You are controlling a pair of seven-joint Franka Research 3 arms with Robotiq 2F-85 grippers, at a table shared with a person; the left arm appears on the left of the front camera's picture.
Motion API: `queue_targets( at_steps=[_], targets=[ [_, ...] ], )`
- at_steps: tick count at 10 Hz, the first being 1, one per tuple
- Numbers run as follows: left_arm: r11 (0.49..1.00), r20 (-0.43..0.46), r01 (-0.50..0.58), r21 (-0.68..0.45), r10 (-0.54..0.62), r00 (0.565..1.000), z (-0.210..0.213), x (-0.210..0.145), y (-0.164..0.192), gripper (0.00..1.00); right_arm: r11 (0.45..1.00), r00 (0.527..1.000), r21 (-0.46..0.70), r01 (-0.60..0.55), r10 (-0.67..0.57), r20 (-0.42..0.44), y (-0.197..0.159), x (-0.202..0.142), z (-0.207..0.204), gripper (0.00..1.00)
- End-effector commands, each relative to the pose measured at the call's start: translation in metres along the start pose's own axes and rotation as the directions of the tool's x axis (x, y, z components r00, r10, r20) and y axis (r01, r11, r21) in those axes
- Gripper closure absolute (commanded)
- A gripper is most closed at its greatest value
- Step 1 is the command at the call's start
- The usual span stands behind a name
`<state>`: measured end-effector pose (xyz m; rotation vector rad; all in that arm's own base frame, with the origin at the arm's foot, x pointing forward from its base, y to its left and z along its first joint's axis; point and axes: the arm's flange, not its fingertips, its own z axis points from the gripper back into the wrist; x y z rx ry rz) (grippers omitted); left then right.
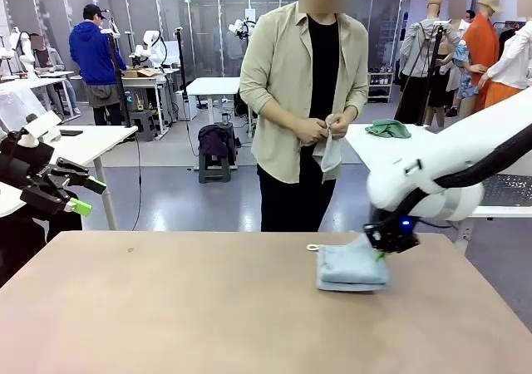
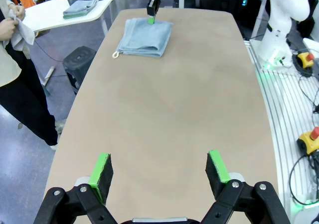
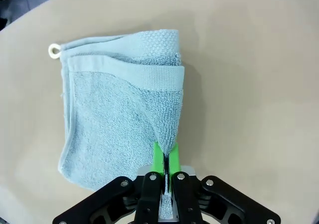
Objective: Fold the towels and place them in the basket.
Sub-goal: Place the folded Towel with hook on the right side of the table.
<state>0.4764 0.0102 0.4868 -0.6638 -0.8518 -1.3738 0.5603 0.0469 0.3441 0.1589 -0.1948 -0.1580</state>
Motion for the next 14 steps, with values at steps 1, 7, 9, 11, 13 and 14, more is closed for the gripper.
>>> queue_targets(
  at_steps=[1,7,9,11,13,14],
  targets=[
    [1.0,0.003,0.013,0.0,-0.013,1.0,0.0,0.0,0.0,0.05,0.999,0.999,-0.022,-0.039,0.039,-0.005,-0.047,0.02,0.015,0.96],
    [1.0,0.003,0.013,0.0,-0.013,1.0,0.0,0.0,0.0,0.05,0.995,0.998,-0.072,-0.064,0.066,0.026,-0.141,0.078,0.012,0.96],
    [1.0,0.003,0.013,0.0,-0.013,1.0,0.0,0.0,0.0,0.05,0.994,0.998,-0.081,-0.067,0.067,-0.004,-0.151,0.086,0.015,0.89],
    [1.0,0.003,0.013,0.0,-0.013,1.0,0.0,0.0,0.0,0.05,0.992,0.997,-0.101,-0.074,0.073,-0.01,-0.154,0.085,0.022,0.69],
    [1.0,0.003,0.013,0.0,-0.013,1.0,0.0,0.0,0.0,0.05,0.99,0.997,-0.123,-0.073,0.072,-0.009,-0.156,0.083,0.031,0.49],
    [1.0,0.003,0.013,0.0,-0.013,1.0,0.0,0.0,0.0,0.05,0.988,0.997,-0.13,-0.079,0.079,-0.011,-0.155,0.082,0.036,0.36]
  ],
)
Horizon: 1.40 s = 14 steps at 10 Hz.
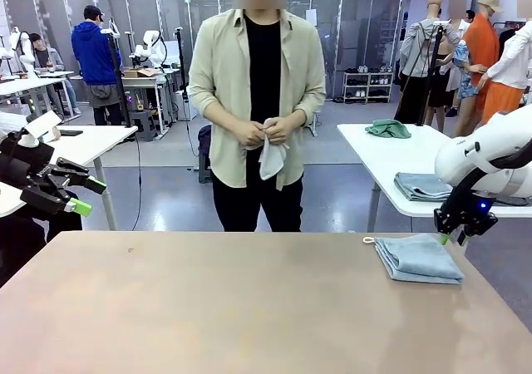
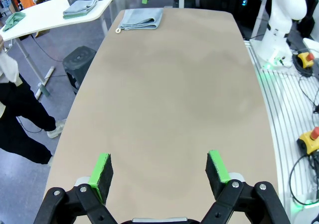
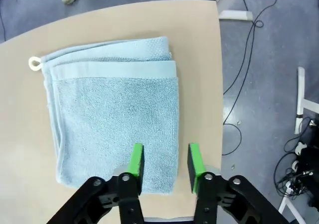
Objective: Fold the towels and place them in the basket.
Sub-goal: Place the folded Towel with hook on the right side of the table.
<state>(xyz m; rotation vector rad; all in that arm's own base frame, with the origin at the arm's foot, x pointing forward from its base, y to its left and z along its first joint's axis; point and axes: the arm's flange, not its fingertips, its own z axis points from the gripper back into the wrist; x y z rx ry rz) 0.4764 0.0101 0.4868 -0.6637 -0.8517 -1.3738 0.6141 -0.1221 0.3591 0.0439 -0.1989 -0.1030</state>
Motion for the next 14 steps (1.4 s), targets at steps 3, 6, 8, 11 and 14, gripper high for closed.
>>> queue_targets(
  at_steps=[3,6,8,11,14],
  targets=[
    [1.0,0.003,0.013,0.0,-0.013,1.0,0.0,0.0,0.0,0.05,0.998,0.998,-0.043,0.042,-0.044,-0.046,0.016,-0.017,0.048,0.36],
    [1.0,0.003,0.013,0.0,-0.013,1.0,0.0,0.0,0.0,0.05,0.994,0.996,-0.075,0.082,-0.085,-0.03,0.071,-0.086,0.146,0.56],
    [1.0,0.003,0.013,0.0,-0.013,1.0,0.0,0.0,0.0,0.05,0.99,0.992,-0.072,0.122,-0.124,-0.033,0.11,-0.129,0.197,0.63],
    [1.0,0.003,0.013,0.0,-0.013,1.0,0.0,0.0,0.0,0.05,0.997,0.998,-0.076,0.026,-0.03,-0.051,0.159,-0.185,0.256,0.61],
    [1.0,0.003,0.013,0.0,-0.013,1.0,0.0,0.0,0.0,0.05,0.994,0.993,-0.027,-0.101,0.099,-0.069,0.166,-0.206,0.274,0.81]
  ],
)
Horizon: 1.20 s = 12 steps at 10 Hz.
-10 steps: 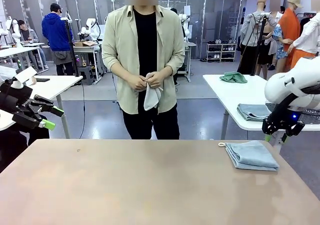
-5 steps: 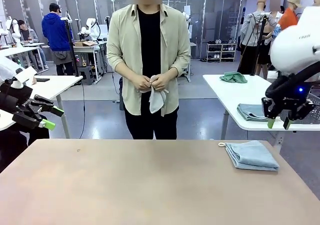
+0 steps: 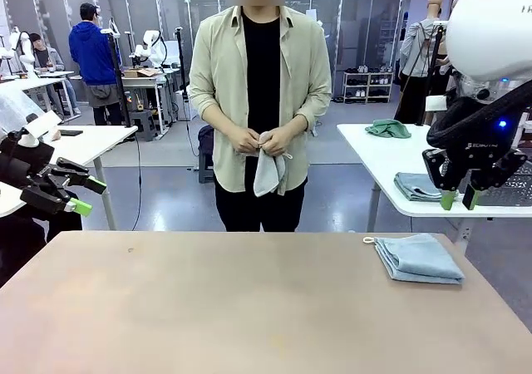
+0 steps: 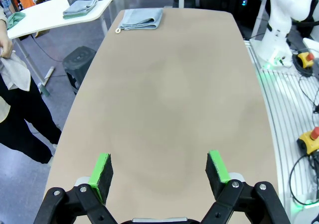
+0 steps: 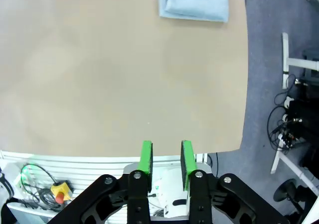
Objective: Fold the towels and place them in the basket.
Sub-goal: Place the folded Towel with hook on the right side of the table.
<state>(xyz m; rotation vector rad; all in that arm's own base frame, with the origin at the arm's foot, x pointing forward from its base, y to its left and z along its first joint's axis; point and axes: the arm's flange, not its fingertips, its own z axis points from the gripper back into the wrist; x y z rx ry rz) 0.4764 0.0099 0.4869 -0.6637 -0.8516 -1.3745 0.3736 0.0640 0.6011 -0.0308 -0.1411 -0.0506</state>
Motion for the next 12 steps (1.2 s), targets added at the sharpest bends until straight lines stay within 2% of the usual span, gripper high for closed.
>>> queue_targets(
  at_steps=[1,2,12],
  targets=[
    [1.0,0.003,0.013,0.0,-0.013,1.0,0.0006,0.0,0.0,0.05,0.997,0.998,0.053,-0.057,0.057,0.002,-0.0061,0.0017,-0.0076,0.74],
    [1.0,0.003,0.013,0.0,-0.013,1.0,0.0006,0.0,0.0,0.05,1.0,1.0,0.0,0.0,0.0,0.0,0.0,0.0,0.0,0.85],
    [1.0,0.003,0.013,0.0,-0.013,1.0,0.0006,0.0,0.0,0.05,1.0,1.0,0.0,0.0,0.0,0.0,0.0,0.0,0.0,0.85]
  ],
)
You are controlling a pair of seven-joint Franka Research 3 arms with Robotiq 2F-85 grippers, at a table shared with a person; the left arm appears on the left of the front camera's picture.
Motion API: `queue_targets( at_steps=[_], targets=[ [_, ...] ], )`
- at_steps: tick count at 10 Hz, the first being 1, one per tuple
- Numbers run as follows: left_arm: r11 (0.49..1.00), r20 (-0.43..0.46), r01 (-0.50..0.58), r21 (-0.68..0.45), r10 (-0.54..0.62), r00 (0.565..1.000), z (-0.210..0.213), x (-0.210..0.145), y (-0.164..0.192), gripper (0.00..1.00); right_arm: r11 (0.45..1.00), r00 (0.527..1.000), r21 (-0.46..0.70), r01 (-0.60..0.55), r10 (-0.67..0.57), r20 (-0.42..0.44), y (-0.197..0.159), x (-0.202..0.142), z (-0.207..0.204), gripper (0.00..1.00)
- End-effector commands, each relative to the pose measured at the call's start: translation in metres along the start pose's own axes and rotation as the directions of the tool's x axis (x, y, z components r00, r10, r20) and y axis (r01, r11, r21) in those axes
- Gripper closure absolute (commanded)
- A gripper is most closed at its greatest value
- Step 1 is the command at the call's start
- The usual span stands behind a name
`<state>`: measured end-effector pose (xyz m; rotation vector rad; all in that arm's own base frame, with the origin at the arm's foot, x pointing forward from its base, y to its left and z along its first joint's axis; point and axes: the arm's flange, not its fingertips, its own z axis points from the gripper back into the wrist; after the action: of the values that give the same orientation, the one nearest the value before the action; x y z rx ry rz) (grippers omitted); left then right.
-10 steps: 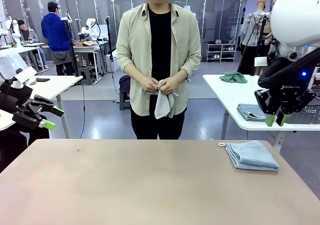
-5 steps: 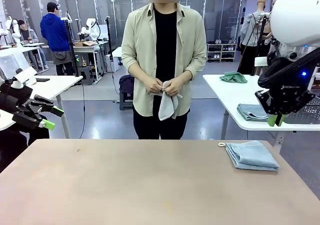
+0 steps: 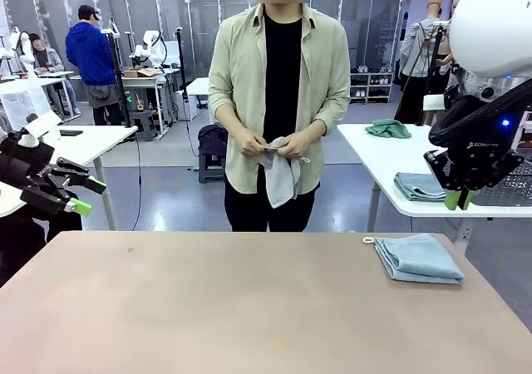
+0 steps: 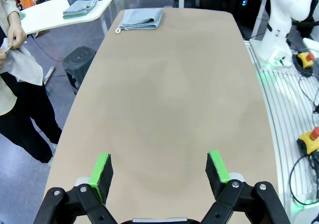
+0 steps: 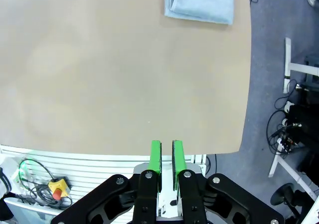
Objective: Fold the towels and place them in the basket.
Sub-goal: Place the folded Towel with hook on the right side of the table, then when a person lays out a Towel with hook on the table, fold it in half twice.
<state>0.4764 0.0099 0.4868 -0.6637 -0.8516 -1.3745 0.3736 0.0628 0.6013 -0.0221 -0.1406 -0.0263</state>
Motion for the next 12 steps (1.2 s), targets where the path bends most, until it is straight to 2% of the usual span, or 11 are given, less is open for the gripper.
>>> queue_targets(
  at_steps=[1,10,11,12],
  targets=[
    [1.0,0.003,0.013,0.0,-0.013,1.0,0.0006,0.0,0.0,0.05,1.0,1.0,-0.01,0.024,-0.024,0.0,0.0012,0.0,-0.0001,0.85],
    [1.0,0.003,0.013,0.0,-0.013,1.0,0.0006,0.0,0.0,0.05,1.0,1.0,0.0,0.0,0.0,0.0,0.0,0.0,0.0,0.85],
    [1.0,0.003,0.013,0.0,-0.013,1.0,0.0006,0.0,0.0,0.05,1.0,1.0,0.015,0.001,-0.001,0.018,0.0015,-0.0012,-0.0017,0.66],
    [1.0,0.003,0.013,0.0,-0.013,1.0,0.0006,0.0,0.0,0.05,1.0,1.0,0.022,0.005,-0.005,0.018,0.001,-0.0023,-0.0014,0.66]
  ],
)
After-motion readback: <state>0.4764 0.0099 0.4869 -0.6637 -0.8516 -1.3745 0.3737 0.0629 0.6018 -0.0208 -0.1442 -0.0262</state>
